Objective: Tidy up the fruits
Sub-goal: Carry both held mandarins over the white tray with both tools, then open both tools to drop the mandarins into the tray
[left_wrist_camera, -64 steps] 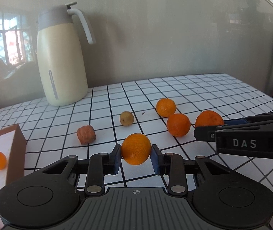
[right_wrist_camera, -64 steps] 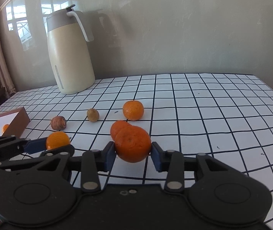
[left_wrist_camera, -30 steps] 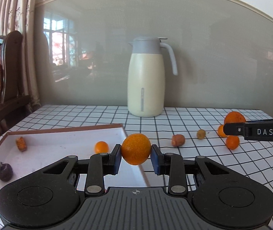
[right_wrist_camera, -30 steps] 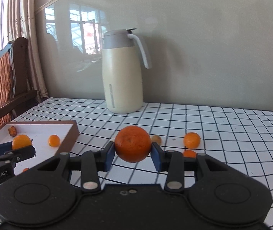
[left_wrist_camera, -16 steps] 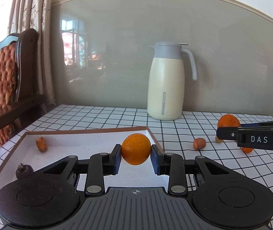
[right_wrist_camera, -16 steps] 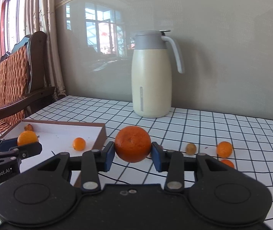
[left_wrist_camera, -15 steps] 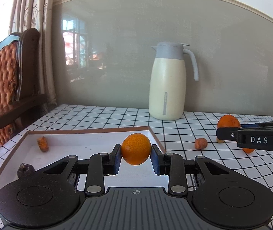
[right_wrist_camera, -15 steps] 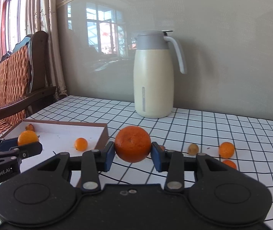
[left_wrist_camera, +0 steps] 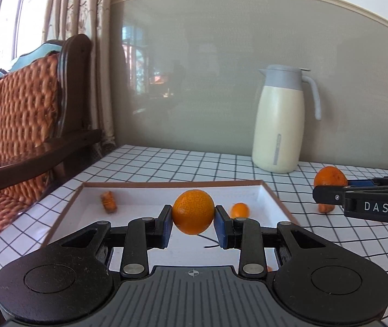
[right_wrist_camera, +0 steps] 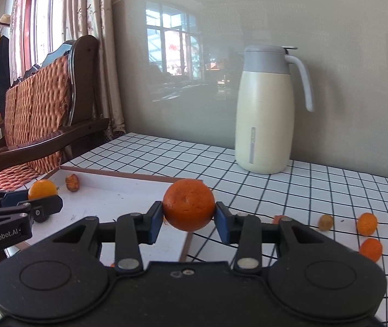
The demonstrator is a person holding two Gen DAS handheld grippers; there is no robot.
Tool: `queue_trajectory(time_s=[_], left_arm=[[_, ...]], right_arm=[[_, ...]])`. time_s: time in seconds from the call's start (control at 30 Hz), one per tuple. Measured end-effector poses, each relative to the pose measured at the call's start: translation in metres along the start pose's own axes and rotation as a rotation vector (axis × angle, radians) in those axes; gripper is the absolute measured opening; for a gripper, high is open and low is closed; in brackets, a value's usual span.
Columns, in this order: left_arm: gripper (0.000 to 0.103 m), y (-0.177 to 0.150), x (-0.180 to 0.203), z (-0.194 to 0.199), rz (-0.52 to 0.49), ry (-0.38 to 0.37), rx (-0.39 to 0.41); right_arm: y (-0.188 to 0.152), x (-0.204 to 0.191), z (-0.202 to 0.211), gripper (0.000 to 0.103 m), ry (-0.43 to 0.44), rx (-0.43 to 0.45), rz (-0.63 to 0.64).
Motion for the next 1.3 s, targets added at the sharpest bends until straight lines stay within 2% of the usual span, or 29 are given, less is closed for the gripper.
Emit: queue_trajectory(time_s=[0.4, 0.87, 1.3], left_arm=[[0.033, -0.005, -0.05, -0.002, 0.025, 0.073, -0.012], [0.033, -0.018, -0.104, -0.005, 0.038, 0.155, -0.048], [0.033, -0.033, -0.119, -0.009, 0.037, 0.155, -0.098]], right_arm=[[-0.001, -0.034, -0.017, 0.032, 0.046, -0.01, 0.017], [-0.003, -0.056, -0.036, 0.032, 0.063, -0.024, 0.025], [-0.015, -0.069, -0.051, 0.032, 0.059, -0.076, 0.036]])
Point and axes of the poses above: each gripper's, at about its wrist camera, not at the fingertips, and z roughly against the way its jaws point, x to its right, y to its top, the point moved 10 cm from there along -z, roughly the way its jaws point, and after that the axes turned 5 degrees about x, right-handed, at the moved point
